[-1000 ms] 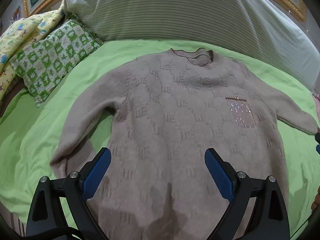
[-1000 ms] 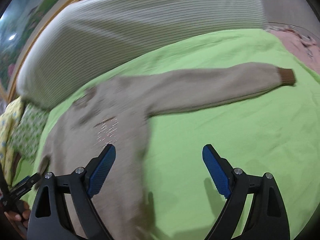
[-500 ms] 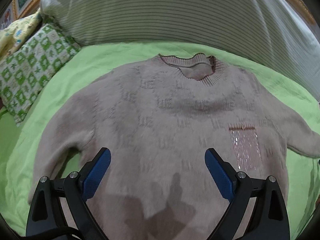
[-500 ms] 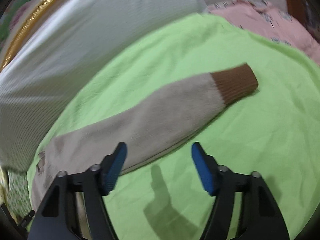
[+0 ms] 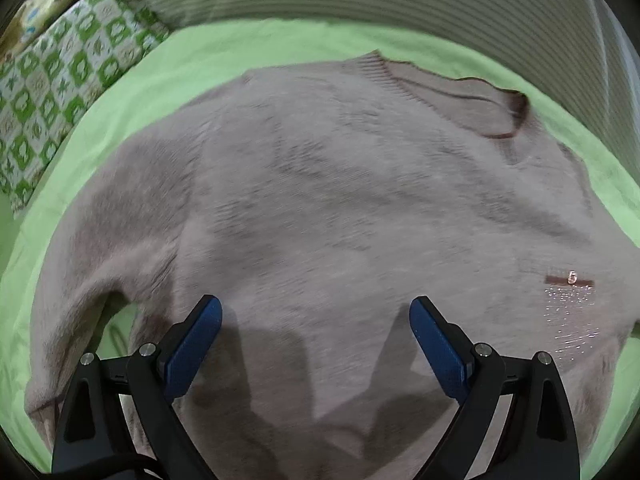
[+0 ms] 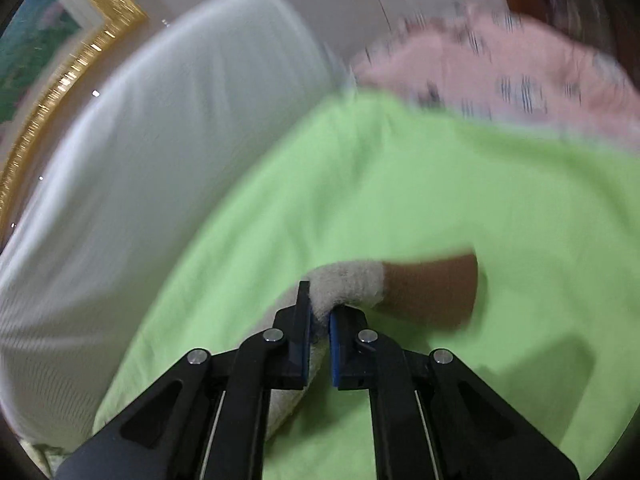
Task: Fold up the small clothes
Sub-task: 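Grasp the brown cuff of the sweater sleeve with the right gripper, then fold the sleeve across the sweater body with the right gripper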
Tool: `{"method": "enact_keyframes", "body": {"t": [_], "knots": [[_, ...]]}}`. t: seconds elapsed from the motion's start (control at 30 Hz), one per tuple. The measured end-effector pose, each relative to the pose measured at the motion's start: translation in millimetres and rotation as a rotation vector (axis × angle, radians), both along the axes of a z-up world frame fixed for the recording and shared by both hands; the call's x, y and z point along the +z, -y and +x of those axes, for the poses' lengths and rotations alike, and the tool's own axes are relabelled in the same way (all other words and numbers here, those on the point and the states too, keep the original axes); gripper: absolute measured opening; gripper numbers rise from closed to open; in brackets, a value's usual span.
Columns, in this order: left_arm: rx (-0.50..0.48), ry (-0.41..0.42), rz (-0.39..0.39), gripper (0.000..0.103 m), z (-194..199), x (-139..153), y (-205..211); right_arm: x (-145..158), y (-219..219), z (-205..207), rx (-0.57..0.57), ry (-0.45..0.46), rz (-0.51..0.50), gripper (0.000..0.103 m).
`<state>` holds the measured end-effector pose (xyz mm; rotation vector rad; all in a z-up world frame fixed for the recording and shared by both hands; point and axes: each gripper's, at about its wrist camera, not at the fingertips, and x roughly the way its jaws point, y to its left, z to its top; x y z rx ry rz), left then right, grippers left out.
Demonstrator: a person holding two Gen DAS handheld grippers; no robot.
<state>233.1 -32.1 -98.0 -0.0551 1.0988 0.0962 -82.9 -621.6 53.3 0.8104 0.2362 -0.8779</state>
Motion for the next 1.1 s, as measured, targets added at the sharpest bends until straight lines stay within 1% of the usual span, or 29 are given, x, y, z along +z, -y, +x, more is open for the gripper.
{"method": "enact_keyframes", "body": {"t": [0.07, 0.1, 0.13, 0.17, 0.23, 0.3, 0.33, 0.37, 0.4, 0.43, 0.47, 0.5, 0.53, 0.6, 0.7, 0.77, 0.8, 0.83, 0.97, 1.0, 1.03, 1.07, 1.1], "knots": [[-0.008, -0.004, -0.020, 0.095, -6.8, 0.3, -5.7, 26.4, -18.8, 16.0, 0.063, 0.016, -0.051, 0.008], [-0.014, -0.004, -0.026, 0.095, -10.6, 2.0, -8.1, 40.2, -36.9, 29.4, 0.112, 0.022, -0.090, 0.008], [-0.015, -0.002, -0.033, 0.095, -13.4, 4.2, -10.6, 54.7, -62.3, 46.6, 0.182, 0.032, -0.138, 0.008], [-0.013, 0.002, -0.047, 0.095, -18.0, 8.1, -14.3, 63.3, -84.7, 59.5, 0.241, 0.042, -0.165, 0.008], [-0.001, 0.009, -0.072, 0.095, -25.4, 15.7, -22.4, 79.7, -149.8, 96.6, 0.411, 0.084, -0.218, 0.008], [0.016, 0.019, -0.099, 0.095, -30.9, 24.5, -31.4, 85.1, -219.7, 135.2, 0.605, 0.125, -0.235, 0.008], [0.022, 0.026, -0.116, 0.095, -33.7, 29.9, -36.4, 84.5, -253.7, 153.9, 0.700, 0.131, -0.242, 0.008], [0.027, 0.034, -0.128, 0.095, -35.5, 34.0, -42.0, 81.3, -284.8, 170.6, 0.790, 0.130, -0.246, 0.010], [0.033, 0.044, -0.139, 0.096, -36.1, 38.1, -48.2, 73.6, -323.4, 192.9, 0.915, 0.121, -0.230, 0.013], [0.041, 0.051, -0.156, 0.095, -34.6, 43.0, -56.2, 63.0, -351.5, 208.1, 1.004, 0.100, -0.208, 0.016], [0.049, 0.055, -0.170, 0.096, -35.2, 45.9, -61.6, 48.6, -385.1, 226.4, 1.108, 0.048, -0.181, 0.035], [0.056, 0.053, -0.186, 0.096, -35.4, 47.8, -65.1, 39.5, -401.7, 233.3, 1.158, 0.007, -0.174, 0.059], [0.062, 0.048, -0.200, 0.096, -34.9, 48.6, -67.3, 28.4, -417.3, 237.6, 1.194, -0.023, -0.181, 0.063], [0.076, 0.036, -0.226, 0.096, -34.9, 48.4, -71.7, 12.4, -422.6, 236.3, 1.203, -0.053, -0.186, 0.063], [0.088, 0.012, -0.272, 0.096, -28.1, 40.9, -71.5, -9.2, -396.6, 224.6, 1.140, -0.072, -0.105, 0.063], [0.095, -0.014, -0.297, 0.096, -19.8, 33.1, -66.9, -23.4, -365.2, 216.8, 1.053, -0.109, -0.052, 0.063], [0.103, -0.029, -0.308, 0.096, -13.3, 28.1, -62.5, -32.3, -360.8, 206.6, 1.024, -0.122, -0.047, 0.063], [0.109, -0.036, -0.315, 0.096, -6.9, 24.6, -59.8, -36.5, -346.9, 199.1, 0.986, -0.129, -0.041, 0.063], [0.167, -0.064, -0.313, 0.096, 20.9, 8.4, -49.3, -40.4, -289.2, 180.9, 0.833, -0.162, -0.023, 0.063], [0.195, -0.067, -0.293, 0.094, 30.9, 3.8, -46.8, -43.1, -280.8, 176.8, 0.806, -0.165, -0.017, 0.063], [0.206, -0.059, -0.283, 0.090, 36.4, 2.7, -46.6, -43.8, -270.7, 173.8, 0.784, -0.171, -0.011, 0.064], [0.214, -0.043, -0.267, 0.071, 41.1, 2.0, -45.8, -45.4, -258.5, 172.3, 0.752, -0.182, 0.000, 0.064], [0.213, -0.036, -0.252, 0.057, 42.8, 2.8, -45.7, -43.6, -249.9, 170.7, 0.733, -0.181, 0.007, 0.064]]}}
